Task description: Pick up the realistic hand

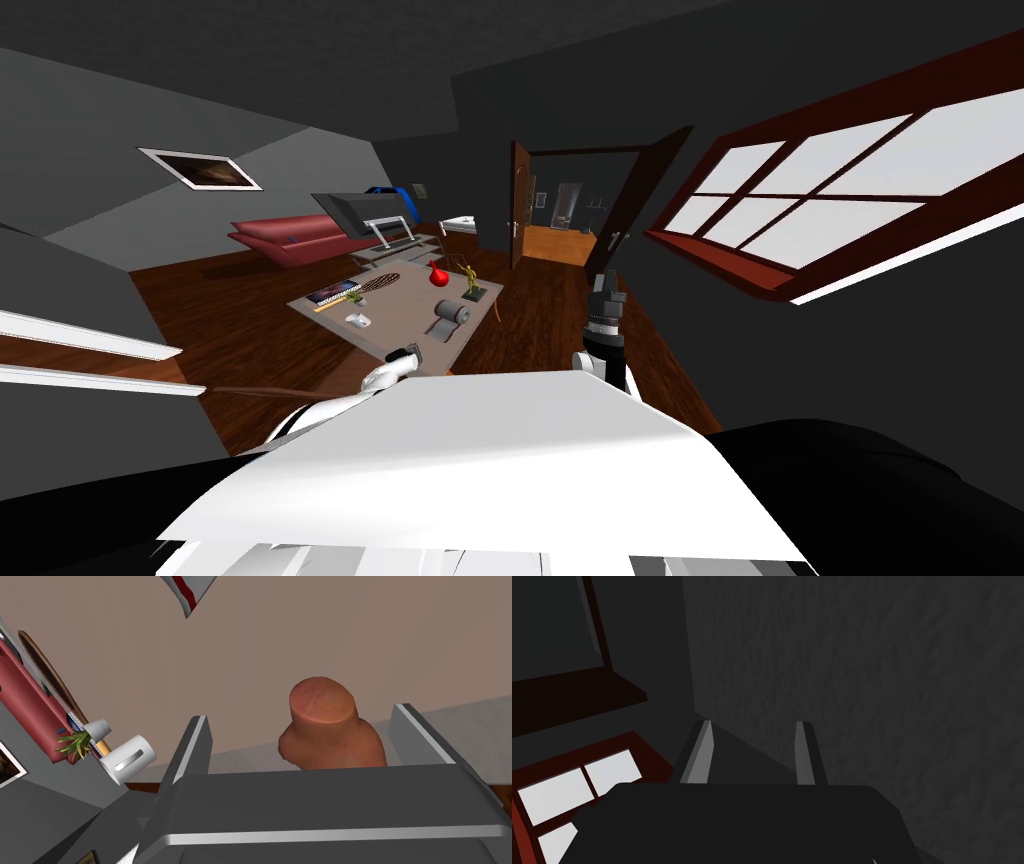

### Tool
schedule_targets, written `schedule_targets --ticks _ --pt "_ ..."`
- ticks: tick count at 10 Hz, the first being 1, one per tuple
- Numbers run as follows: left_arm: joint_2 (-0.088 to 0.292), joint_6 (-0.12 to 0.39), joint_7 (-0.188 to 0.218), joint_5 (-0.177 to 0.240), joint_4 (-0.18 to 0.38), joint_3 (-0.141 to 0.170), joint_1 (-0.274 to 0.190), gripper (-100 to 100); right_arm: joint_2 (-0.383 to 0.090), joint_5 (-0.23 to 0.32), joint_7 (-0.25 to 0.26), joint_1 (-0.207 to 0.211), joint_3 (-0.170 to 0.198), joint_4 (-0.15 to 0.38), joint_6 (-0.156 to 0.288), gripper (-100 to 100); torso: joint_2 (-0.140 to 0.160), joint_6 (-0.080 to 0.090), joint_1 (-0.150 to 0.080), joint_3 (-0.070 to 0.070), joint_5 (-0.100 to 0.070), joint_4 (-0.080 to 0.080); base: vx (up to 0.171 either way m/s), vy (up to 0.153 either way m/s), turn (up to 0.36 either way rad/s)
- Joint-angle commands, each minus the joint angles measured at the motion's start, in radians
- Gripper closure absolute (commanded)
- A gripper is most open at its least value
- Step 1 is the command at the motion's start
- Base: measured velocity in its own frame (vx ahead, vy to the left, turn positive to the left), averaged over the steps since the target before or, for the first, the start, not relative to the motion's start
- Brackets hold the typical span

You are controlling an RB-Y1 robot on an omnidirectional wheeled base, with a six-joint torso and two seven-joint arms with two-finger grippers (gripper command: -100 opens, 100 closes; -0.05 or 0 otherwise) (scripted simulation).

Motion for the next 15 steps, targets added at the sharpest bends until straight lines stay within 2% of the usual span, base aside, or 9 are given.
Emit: schedule_targets --ticks 1,2,3,5,6,7,8,9,15 --pt "-0.006 0.03 0.006 -0.02 -0.041 0.02 0.02 -100 0.0 0.0 0.0 0.0 0.0 0.0 0.0 0 0.0 0.0 0.0 0.0 0.0 0.0 0.025 0.001 -0.002" --pt "0.002 0.052 0.022 -0.004 0.013 0.022 0.01 -100 0.0 0.0 0.0 0.0 0.0 0.0 0.0 0 0.002 0.0 -0.001 0.001 0.0 0.0 0.07 0.027 0.039" --pt "0.002 0.052 0.022 -0.006 -0.014 0.022 0.01 -100 0.0 0.0 0.0 0.0 0.0 0.0 0.0 0 0.001 0.0 0.0 0.0 0.0 0.0 0.07 0.034 0.026" --pt "0.002 0.052 0.022 -0.004 0.013 0.022 0.01 -100 0.0 0.0 0.0 0.0 0.0 0.0 0.0 0 0.002 0.0 0.0 0.001 0.0 0.0 0.014 0.009 -0.005" --pt "0.002 0.069 0.033 0.006 0.058 0.023 0.014 -100 0.0 0.0 0.0 0.0 0.0 0.0 0.0 0 0.003 0.0 -0.001 0.002 0.0 0.001 0.051 0.059 0.04" --pt "-0.005 0.056 0.033 -0.02 0.034 0.033 0.012 -100 0.0 0.0 0.0 0.0 0.0 0.0 0.0 0 0.002 0.0 0.002 0.001 0.0 0.0 0.033 0.038 0.008" --pt "-0.007 0.062 0.04 -0.026 0.033 0.036 0.015 0 0.0 0.0 0.0 0.0 0.0 0.0 0.0 0 0.002 0.0 0.001 0.001 0.0 0.001 0.004 0.005 -0.003" --pt "-0.022 0.029 0.039 -0.033 0.046 0.035 0.027 -100 0.0 0.0 0.0 0.0 0.0 0.0 0.0 0 0.004 0.0 -0.001 0.002 0.0 0.001 0.044 0.039 0.036" --pt "-0.039 -0.012 0.037 -0.035 0.071 0.029 0.038 -100 0.0 0.0 0.0 0.0 0.0 0.0 0.0 0 0.0 0.0 0.0 0.0 0.0 0.0 0.057 0.029 0.018"
